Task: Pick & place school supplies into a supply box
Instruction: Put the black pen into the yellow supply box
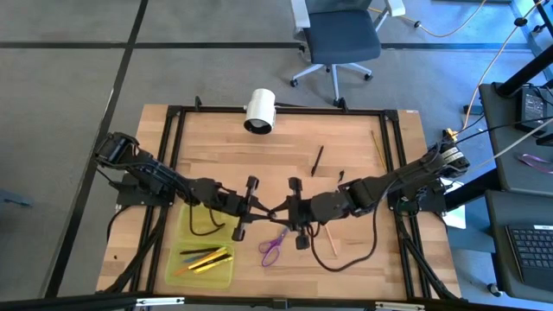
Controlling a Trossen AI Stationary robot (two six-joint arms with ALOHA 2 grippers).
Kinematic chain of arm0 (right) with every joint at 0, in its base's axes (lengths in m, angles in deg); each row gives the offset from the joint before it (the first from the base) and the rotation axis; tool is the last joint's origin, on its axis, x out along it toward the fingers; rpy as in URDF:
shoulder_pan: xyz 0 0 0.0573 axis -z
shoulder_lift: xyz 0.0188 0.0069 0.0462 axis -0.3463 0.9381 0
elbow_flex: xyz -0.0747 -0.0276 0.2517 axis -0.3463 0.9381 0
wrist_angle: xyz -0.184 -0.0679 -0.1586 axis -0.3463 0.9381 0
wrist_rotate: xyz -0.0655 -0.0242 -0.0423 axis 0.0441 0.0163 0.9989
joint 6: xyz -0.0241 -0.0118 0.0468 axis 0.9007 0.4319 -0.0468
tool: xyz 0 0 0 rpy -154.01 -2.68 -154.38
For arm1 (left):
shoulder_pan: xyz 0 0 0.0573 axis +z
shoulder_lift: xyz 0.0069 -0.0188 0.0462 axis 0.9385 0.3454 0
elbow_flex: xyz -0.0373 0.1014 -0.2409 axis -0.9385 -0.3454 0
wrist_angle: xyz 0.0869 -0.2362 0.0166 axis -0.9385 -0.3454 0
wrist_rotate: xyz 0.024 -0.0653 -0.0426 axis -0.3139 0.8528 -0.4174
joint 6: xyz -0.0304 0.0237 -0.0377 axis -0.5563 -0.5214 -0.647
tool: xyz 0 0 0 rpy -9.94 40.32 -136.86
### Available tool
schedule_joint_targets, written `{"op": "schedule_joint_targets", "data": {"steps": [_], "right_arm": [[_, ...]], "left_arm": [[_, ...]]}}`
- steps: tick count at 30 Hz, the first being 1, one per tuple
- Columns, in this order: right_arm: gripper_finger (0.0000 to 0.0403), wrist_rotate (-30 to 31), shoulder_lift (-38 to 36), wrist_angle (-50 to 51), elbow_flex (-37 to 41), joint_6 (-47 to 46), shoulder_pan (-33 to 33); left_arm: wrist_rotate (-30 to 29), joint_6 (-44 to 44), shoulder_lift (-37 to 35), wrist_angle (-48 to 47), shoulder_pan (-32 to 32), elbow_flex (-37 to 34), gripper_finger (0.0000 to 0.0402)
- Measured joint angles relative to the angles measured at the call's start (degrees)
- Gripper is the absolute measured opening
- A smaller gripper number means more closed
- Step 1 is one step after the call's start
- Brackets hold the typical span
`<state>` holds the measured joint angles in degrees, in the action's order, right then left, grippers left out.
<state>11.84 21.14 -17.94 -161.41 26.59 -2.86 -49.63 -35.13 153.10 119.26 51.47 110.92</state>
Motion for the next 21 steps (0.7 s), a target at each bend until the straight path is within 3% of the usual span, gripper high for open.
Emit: {"op": "schedule_joint_targets", "data": {"steps": [6,13,18,21], "right_arm": [[0.0156,1.3,-0.4,18.6,-1.4,-11.9,0.1],[0.0164,4.2,-1.5,36.4,-1.8,-28.6,0.1],[0.0164,8.0,-1.9,51.3,-1.8,-41.3,0.5],[0.0164,9.2,-1.9,58.2,-0.9,-48.7,1.3]], "left_arm": [[-7.9,0.0,-0.5,-8.0,0.0,0.1,0.0025],[-11.9,-3.5,-2.0,-18.5,0.1,0.1,0.0025],[-13.7,-9.0,-8.8,-38.8,0.0,2.0,0.0025],[-9.9,-14.7,-12.7,-56.2,-0.1,6.1,0.0025]]}}
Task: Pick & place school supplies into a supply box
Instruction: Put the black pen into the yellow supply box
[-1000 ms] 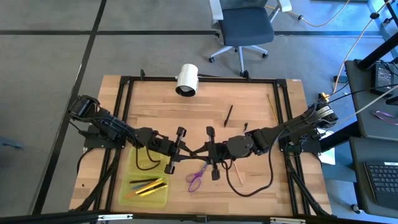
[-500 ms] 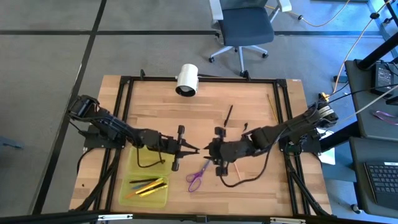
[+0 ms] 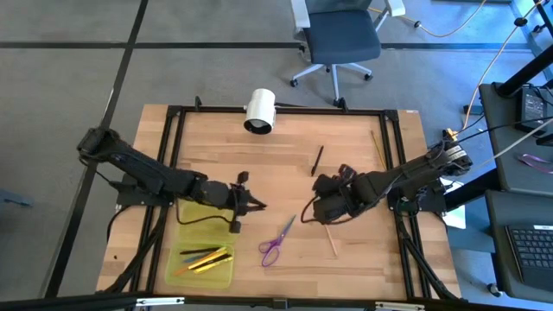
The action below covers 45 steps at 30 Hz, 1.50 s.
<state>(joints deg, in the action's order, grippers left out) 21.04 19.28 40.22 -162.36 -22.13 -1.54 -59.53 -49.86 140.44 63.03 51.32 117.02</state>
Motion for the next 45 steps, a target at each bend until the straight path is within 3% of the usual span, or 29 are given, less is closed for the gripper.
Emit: {"op": "schedule_joint_targets", "data": {"steps": [5,9,12,21,31,45], "right_arm": [[0.0164,-0.8,-0.1,0.1,4.1,-3.6,2.5],[0.0165,-4.3,-0.1,-5.2,7.8,-4.1,5.0],[0.0165,-7.9,-0.1,-12.3,10.2,-3.5,6.0],[0.0165,-10.0,-0.1,-24.0,12.0,2.2,6.3],[0.0165,-10.0,-0.1,-24.9,12.0,0.7,6.3],[0.0165,-10.0,-0.1,-32.0,12.0,14.1,3.7]], "left_arm": [[4.8,-12.3,-0.7,-26.7,-2.8,7.4,0.0025],[10.7,-21.8,1.2,-40.0,-6.7,11.8,0.0025],[14.2,-29.4,2.2,-44.9,-10.1,14.6,0.0025],[19.9,-44.5,6.5,-45.8,-18.3,15.6,0.0024],[27.7,-49.2,15.3,-45.7,-19.5,15.6,0.0026],[31.3,-51.6,20.4,-45.2,-19.7,15.6,0.005]]}}
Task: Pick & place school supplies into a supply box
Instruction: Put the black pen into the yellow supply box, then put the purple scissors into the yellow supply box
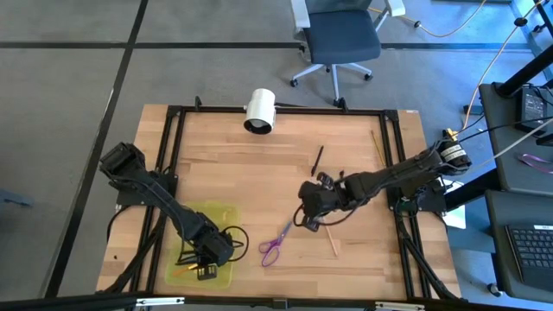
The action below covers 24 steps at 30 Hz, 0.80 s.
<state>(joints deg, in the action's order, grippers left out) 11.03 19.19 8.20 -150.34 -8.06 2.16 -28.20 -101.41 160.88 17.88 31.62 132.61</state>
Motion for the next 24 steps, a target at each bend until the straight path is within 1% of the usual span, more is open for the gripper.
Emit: {"op": "schedule_joint_targets", "data": {"steps": [4,9,12,16,19,24], "right_arm": [[0.0165,0.0,0.0,0.0,0.0,0.5,-0.7],[0.0165,0.0,0.0,0.0,0.0,0.6,-1.6],[0.0165,0.0,0.0,0.0,0.0,3.8,-2.6],[0.0165,0.0,0.0,0.0,0.0,9.3,-4.1],[0.0165,0.0,0.0,0.0,0.0,8.9,-4.9],[0.0165,0.5,0.0,0.0,0.0,6.2,-6.6]], "left_arm": [[-1.7,0.6,0.0,0.0,0.0,0.0,0.0059],[-1.4,-0.4,0.0,0.0,0.0,0.0,0.0061],[-1.4,-1.9,0.0,0.0,0.1,0.0,0.007],[-1.4,-3.2,-0.1,0.0,0.0,0.0,0.0094],[-1.4,-3.4,-0.4,0.3,0.0,0.5,0.0119],[-1.3,0.5,-0.5,0.4,0.0,4.5,0.0161]]}}
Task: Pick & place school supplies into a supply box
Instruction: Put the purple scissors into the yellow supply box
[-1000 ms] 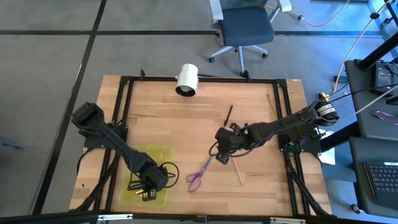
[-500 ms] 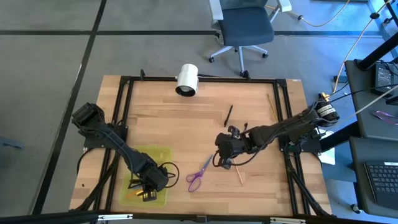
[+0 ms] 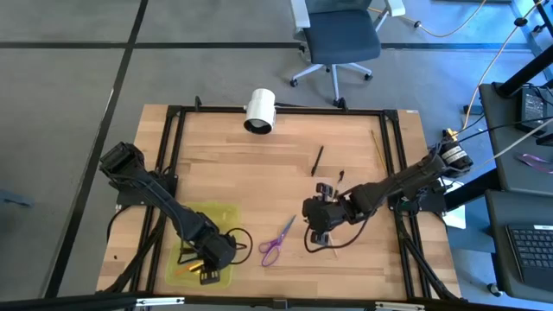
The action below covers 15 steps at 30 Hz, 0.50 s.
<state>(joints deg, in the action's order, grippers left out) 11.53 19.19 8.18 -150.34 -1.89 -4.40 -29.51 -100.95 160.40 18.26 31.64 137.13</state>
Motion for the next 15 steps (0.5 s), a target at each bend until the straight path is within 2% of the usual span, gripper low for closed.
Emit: {"op": "schedule_joint_targets", "data": {"steps": [5,10,15], "right_arm": [[0.0165,2.4,0.3,0.0,0.0,0.1,-2.2],[0.0165,2.5,0.7,0.5,-0.1,-0.1,-4.8],[0.0165,2.5,0.7,0.6,-0.1,-0.2,-7.3]], "left_arm": [[-1.3,2.3,0.0,1.2,0.9,5.1,0.0187],[-7.4,2.8,-0.1,15.4,2.3,6.2,0.0193],[-9.9,10.9,-0.1,25.9,3.5,6.2,0.0193]]}}
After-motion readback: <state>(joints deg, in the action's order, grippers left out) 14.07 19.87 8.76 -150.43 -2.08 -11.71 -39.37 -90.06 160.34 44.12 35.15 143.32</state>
